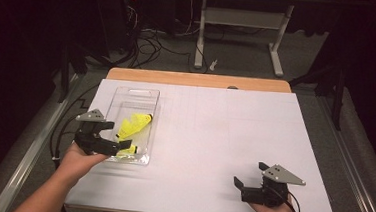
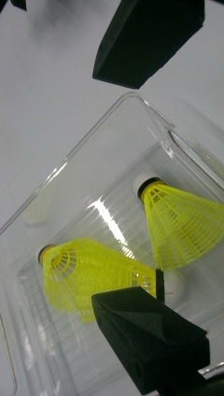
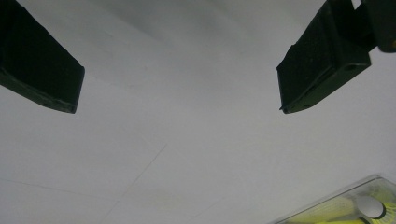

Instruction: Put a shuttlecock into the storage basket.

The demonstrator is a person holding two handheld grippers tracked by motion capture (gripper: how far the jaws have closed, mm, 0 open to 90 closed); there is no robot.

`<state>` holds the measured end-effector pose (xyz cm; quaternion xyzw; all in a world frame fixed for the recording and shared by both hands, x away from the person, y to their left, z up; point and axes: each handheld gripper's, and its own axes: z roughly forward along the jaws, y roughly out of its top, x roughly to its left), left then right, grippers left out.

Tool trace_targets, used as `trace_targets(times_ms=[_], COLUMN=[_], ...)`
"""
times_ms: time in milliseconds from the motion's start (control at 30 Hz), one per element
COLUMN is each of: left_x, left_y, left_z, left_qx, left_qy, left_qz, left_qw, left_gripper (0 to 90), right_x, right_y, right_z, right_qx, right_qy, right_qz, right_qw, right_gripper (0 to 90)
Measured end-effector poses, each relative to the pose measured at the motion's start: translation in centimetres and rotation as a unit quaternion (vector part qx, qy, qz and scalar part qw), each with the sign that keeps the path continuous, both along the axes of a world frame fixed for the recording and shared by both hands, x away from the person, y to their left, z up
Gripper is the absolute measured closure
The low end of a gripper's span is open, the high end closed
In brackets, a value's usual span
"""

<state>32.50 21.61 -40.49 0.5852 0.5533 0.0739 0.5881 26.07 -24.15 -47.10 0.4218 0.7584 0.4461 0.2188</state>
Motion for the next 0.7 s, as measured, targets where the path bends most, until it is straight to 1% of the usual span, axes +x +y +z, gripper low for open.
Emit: trace_targets(times_ms=[33, 67, 100, 133, 167, 200, 233, 267, 333, 367, 400, 467, 567, 633, 700], left_x=[-0.2, -0.4, -0.4, -0.7, -0.8, -1.0, -1.1, -1.3, -1.6, -1.8, -2.2, -2.5, -3.0, -3.3, -3.5], left_y=[0.0, 0.2, 0.4, 0.6, 0.7, 0.7, 0.8, 0.9, 1.0, 0.9, 0.9, 0.9, 0.9, 1.0, 1.3], left_z=[-0.2, -0.5, -0.5, -0.6, -0.7, -0.8, -0.8, -0.9, -0.9, -0.9, -0.9, -1.0, -1.1, -1.0, -0.9], left_qx=[0.005, 0.016, 0.018, 0.006, 0.003, -0.005, -0.005, -0.013, -0.028, -0.029, -0.027, -0.04, -0.043, -0.052, -0.061], left_qy=[-0.007, -0.017, -0.019, -0.018, -0.022, -0.025, -0.027, -0.03, -0.027, -0.031, -0.04, -0.044, -0.055, -0.059, -0.068], left_qz=[0.0, -0.001, -0.005, -0.002, -0.001, 0.0, -0.002, -0.003, -0.012, -0.015, -0.016, -0.019, -0.02, -0.022, -0.018], left_qw=[1.0, 0.9997, 0.9996, 0.9998, 0.9998, 0.9997, 0.9996, 0.9995, 0.9992, 0.999, 0.9987, 0.9981, 0.9974, 0.9967, 0.9956], left_gripper=[0.2, 0.1, 0.2, 0.2, 0.1, 0.2, 0.1, 0.2, 0.2, 0.2, 0.2, 0.2, 0.1, 0.2, 0.2], right_x=[0.0, 0.0, 0.0, 0.0, 0.0, 0.0, 0.0, 0.0, 0.0, 0.0, 0.0, 0.0, 0.0, -0.1, -0.1], right_y=[0.0, 0.0, 0.1, 0.1, 0.1, 0.1, 0.1, 0.1, 0.0, 0.0, 0.0, -0.1, -0.1, 0.0, 0.2], right_z=[0.0, 0.0, 0.0, 0.0, -0.1, -0.1, -0.1, -0.1, 0.0, 0.0, 0.0, 0.0, 0.0, 0.0, 0.1], right_qx=[0.0, 0.0, 0.0, 0.0, 0.001, 0.001, 0.001, 0.002, 0.003, 0.004, 0.004, 0.004, 0.007, 0.008, 0.01], right_qy=[0.0, 0.0, 0.0, 0.001, 0.001, 0.001, 0.001, 0.0, -0.002, -0.002, -0.003, -0.003, -0.005, -0.008, -0.009], right_qz=[0.0, 0.0, -0.001, -0.001, -0.002, -0.002, -0.004, -0.005, -0.008, -0.008, -0.008, -0.011, -0.011, -0.009, -0.008], right_qw=[1.0, 1.0, 1.0, 1.0, 1.0, 1.0, 1.0, 1.0, 1.0, 1.0, 1.0, 0.9999, 0.9999, 0.9999, 0.9999], right_gripper=[1.1, 1.1, 1.1, 1.1, 1.1, 1.1, 1.1, 1.1, 1.0, 0.9, 0.9, 0.7, 0.6, 0.6, 0.6])
